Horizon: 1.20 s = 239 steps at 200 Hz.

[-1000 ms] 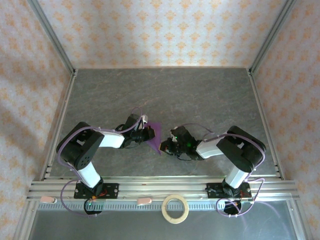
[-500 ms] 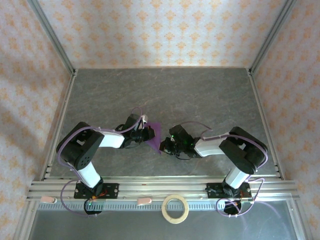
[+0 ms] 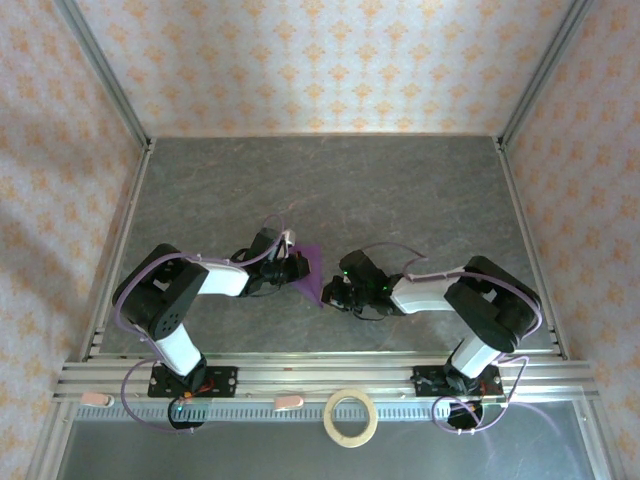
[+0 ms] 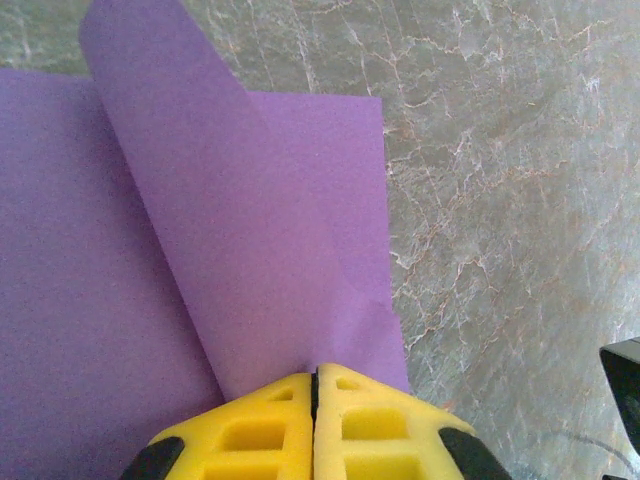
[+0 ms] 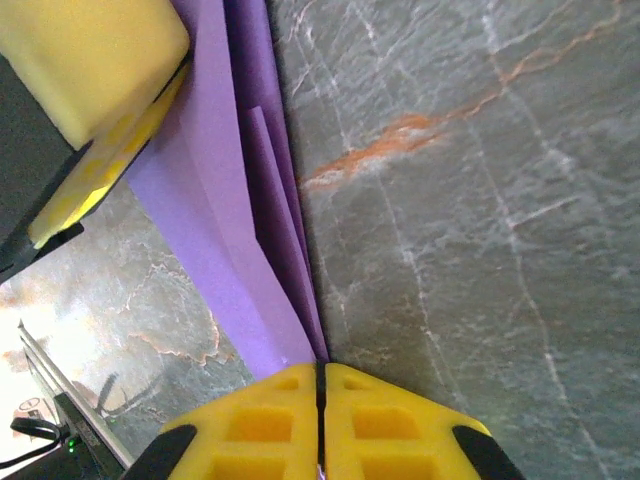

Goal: Fold a paper plane with a square sheet of paper (pick it up from the middle)

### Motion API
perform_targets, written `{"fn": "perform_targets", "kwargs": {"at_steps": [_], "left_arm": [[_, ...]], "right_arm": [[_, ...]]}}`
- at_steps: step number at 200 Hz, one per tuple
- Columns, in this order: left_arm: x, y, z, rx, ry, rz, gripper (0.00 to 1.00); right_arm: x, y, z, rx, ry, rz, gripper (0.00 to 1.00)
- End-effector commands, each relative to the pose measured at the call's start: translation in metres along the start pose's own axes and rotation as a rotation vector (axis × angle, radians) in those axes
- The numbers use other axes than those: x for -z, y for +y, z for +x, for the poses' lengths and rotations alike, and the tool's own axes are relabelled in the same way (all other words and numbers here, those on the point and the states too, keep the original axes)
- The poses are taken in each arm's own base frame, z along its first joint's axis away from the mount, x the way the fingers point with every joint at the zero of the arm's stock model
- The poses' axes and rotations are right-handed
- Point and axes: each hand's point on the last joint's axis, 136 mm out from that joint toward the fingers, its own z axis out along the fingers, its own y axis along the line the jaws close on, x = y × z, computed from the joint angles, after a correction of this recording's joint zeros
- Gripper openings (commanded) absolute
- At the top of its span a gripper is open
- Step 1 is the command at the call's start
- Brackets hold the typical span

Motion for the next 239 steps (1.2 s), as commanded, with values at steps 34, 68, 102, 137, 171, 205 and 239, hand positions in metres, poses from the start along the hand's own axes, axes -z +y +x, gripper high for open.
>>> {"fn": "perform_targets", "kwargs": {"at_steps": [34,68,102,137,171,205,239], "left_arm": [[-0.003,0.044,0.029,0.021,0.073,-0.15,0.09],[-0.002,0.044,0.029,0.02,0.072,-0.146,0.09],[-0.001,0.044,0.029,0.018,0.072,-0.144,0.09],[-0.001,0.044,0.03,0.019,0.072,-0.143,0.09],[-0.002,0.042,0.029,0.017,0.071,-0.137,0.09],[-0.002,0.042,0.029,0.02,0.075,-0.133,0.09],[-0.002,0.042,0.029,0.018,0.072,-0.135,0.09]], "right_arm": [[0.001,-0.019,0.013,0.007,0.028,0.087,0.1],[0.016,0.003,-0.006,0.03,-0.063,0.051,0.19],[0.032,0.026,-0.026,0.002,-0.133,-0.052,0.19],[0.026,0.059,-0.029,0.031,-0.087,-0.174,0.0],[0.002,0.065,-0.033,0.046,-0.041,-0.152,0.0],[-0.017,0.061,-0.036,0.053,-0.014,-0.103,0.0],[-0.029,0.029,-0.033,0.039,-0.005,0.005,0.0]]}}
